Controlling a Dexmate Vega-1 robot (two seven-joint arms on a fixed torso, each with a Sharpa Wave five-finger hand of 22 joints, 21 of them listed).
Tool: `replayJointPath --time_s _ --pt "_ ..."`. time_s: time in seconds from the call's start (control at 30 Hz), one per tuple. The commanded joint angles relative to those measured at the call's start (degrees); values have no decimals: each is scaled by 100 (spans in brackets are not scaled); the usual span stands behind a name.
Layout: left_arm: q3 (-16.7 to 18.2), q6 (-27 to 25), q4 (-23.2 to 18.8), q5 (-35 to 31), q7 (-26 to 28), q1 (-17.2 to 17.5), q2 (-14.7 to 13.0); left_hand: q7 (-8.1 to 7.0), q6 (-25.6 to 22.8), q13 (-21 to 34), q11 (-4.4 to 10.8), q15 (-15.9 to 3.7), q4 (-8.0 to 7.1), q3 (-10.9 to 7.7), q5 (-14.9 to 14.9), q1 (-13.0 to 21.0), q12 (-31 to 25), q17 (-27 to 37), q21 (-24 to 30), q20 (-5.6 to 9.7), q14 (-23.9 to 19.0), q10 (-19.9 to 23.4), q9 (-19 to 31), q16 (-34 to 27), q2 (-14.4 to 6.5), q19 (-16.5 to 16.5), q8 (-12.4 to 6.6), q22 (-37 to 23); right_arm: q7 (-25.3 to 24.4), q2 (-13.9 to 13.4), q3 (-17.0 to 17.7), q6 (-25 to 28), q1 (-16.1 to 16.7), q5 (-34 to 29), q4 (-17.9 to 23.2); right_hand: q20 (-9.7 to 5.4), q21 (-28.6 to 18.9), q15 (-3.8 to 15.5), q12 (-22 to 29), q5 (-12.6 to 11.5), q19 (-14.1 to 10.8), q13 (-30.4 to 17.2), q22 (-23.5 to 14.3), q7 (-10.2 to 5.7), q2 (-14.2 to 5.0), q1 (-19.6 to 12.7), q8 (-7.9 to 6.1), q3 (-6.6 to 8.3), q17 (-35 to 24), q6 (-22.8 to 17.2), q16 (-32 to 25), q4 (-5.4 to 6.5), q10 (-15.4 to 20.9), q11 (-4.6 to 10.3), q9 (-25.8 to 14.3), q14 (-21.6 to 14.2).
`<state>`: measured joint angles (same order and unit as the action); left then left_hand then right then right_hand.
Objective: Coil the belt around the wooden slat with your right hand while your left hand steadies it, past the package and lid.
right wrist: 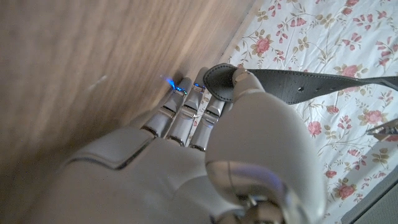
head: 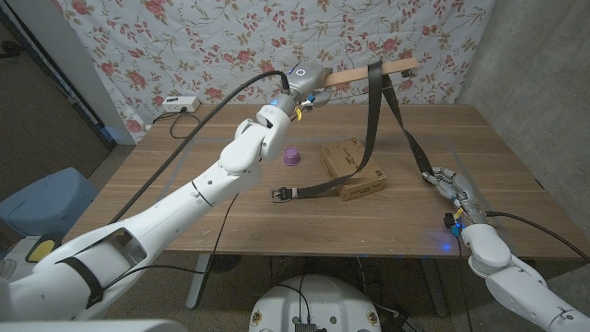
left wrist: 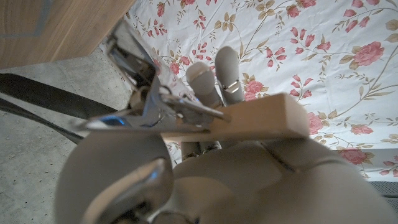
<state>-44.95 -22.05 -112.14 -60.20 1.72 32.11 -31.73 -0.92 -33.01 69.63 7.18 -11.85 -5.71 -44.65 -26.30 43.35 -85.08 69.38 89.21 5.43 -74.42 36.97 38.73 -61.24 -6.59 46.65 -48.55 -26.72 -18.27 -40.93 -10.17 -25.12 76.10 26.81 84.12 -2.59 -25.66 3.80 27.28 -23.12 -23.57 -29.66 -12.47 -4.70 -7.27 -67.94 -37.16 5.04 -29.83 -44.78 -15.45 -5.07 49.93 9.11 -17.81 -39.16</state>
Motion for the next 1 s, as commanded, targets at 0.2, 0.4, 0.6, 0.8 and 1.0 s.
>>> replayJointPath --time_s 0.2,0.4,0.6,0.8,1.0 --pt "-76 135 220 -8 -9 -119 136 11 22 12 48 -9 -331 -327 -38 -173 -40 2 -7 407 -27 -2 -17 -9 -235 44 -53 2 5974 999 487 -3404 -671 3396 -1828 -231 -3 942 -18 -30 126 -44 2 -303 56 -45 -395 -98 -54 -358 23 -29 -2 113 -1088 59" --pt "-108 112 238 -13 -32 -115 165 11 27 -12 45 -8 -332 -327 -38 -174 -34 4 11 411 -23 11 -28 -14 -239 22 -75 -35 6062 665 767 -3752 -533 2994 -1147 -379 4 942 -53 -34 191 -27 6 -339 75 -57 -380 -152 -79 -383 33 -26 8 131 -1074 80" --pt "-90 58 204 -26 77 -46 176 5 39 10 49 -9 -333 -327 -39 -177 -43 29 -5 405 -34 3 -29 -37 -235 42 -96 -4 5889 341 857 -3765 -411 2553 -579 -339 -22 960 -111 -32 189 -24 8 -334 48 -80 -377 -196 -129 -375 4 -17 -51 140 -1092 46" --pt "-115 -17 195 -87 158 8 211 9 34 3 51 -8 -335 -323 -37 -178 -39 -7 -3 402 -21 -1 -46 -11 -242 42 -100 -4 5240 279 1019 -3872 -240 1997 -257 -307 -41 955 -153 -25 185 -6 10 -370 52 -85 -360 -237 -157 -395 -3 -10 -61 132 -1063 41" --pt "-183 -15 175 -162 88 -4 217 4 48 0 50 -10 -333 -322 -37 -179 -38 14 -2 404 -34 4 -44 -28 -239 43 -116 -2 3279 1068 2097 -3680 315 -127 640 -307 -60 946 -201 -23 183 2 13 -408 58 -75 -358 -293 -173 -400 10 7 -86 190 -1056 58"
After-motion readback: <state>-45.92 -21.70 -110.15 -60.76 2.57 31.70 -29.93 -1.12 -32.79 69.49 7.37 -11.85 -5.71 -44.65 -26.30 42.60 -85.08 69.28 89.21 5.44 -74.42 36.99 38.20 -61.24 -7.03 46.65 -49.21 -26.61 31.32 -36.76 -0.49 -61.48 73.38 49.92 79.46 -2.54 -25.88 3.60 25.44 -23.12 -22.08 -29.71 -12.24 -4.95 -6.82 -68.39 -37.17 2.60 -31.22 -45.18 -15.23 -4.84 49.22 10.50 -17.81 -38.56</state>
